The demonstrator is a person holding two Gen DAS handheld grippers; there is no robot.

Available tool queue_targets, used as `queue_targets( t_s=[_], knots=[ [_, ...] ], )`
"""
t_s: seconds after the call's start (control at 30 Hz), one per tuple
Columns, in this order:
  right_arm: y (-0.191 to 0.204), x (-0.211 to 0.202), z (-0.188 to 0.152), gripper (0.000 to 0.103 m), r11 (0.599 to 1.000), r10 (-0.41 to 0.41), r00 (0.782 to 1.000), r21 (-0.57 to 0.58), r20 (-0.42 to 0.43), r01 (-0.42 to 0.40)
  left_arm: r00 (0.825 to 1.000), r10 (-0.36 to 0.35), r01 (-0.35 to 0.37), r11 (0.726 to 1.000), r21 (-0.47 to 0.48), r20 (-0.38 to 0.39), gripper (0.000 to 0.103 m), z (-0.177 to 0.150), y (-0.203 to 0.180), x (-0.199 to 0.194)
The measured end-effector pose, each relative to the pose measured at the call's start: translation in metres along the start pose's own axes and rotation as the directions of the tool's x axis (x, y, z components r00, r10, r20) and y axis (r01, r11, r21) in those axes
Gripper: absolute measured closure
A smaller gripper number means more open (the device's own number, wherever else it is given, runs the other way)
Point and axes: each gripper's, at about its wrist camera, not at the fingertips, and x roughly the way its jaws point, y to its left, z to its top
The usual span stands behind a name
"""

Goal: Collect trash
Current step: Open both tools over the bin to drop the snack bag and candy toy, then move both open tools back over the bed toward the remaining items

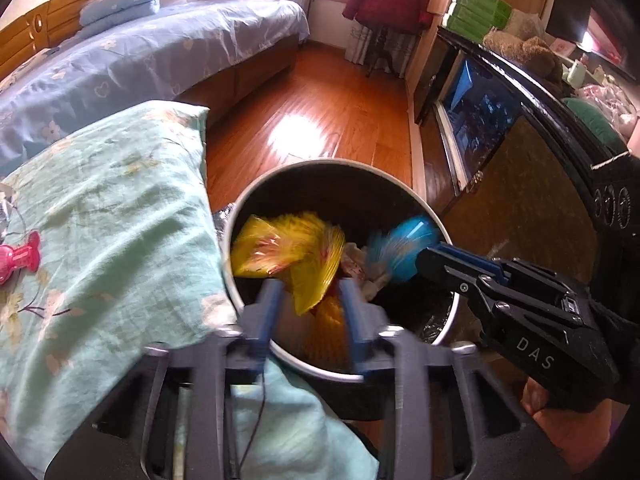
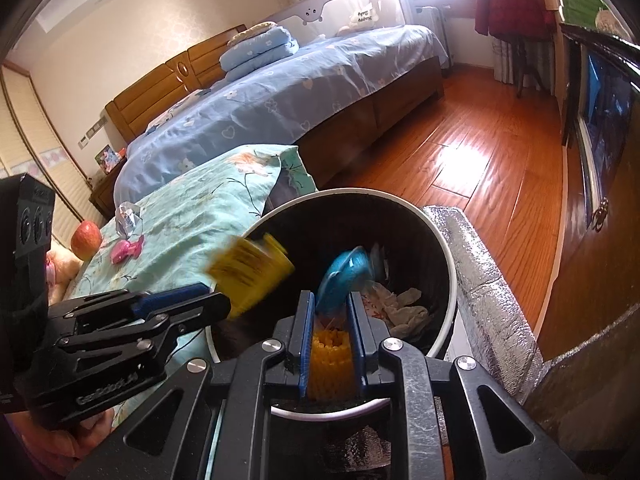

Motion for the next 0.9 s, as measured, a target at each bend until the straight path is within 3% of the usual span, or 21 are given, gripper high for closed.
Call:
queue_targets(
  t_s=[0.23, 0.3, 0.5, 0.9],
  knots=[
    [0.006, -0.005, -0.001, 0.061, 1.000, 0.007, 1.000, 0.002, 0.015, -0.007, 0.999, 0.025, -0.024, 0.999, -0.043, 0.026, 0.059, -0.012, 0.021, -0.018],
    [0.010, -0.006, -0.001, 0.043, 1.000, 0.017, 1.000, 0.003, 0.021, -0.017, 0.999, 0.038, -0.036, 0.997, -0.067, 0.031, 0.056, -0.020, 0.031, -0.024],
    [0.033, -0.007, -0.003, 0.017, 0.998, 0.058, 0.998, -0.025, 0.029, -0.058, 0.995, 0.093, -0.085, 0.984, -0.155, 0.046, 0.048, -0.044, 0.062, -0.042],
    [0.095, 0.015, -0.012, 0.012, 0.987, 0.118, 0.993, -0.109, -0.024, -0.120, 0.980, 0.195, -0.169, 0.932, -0.320, 0.051, 0.044, -0.092, 0.134, -0.079]
  ],
)
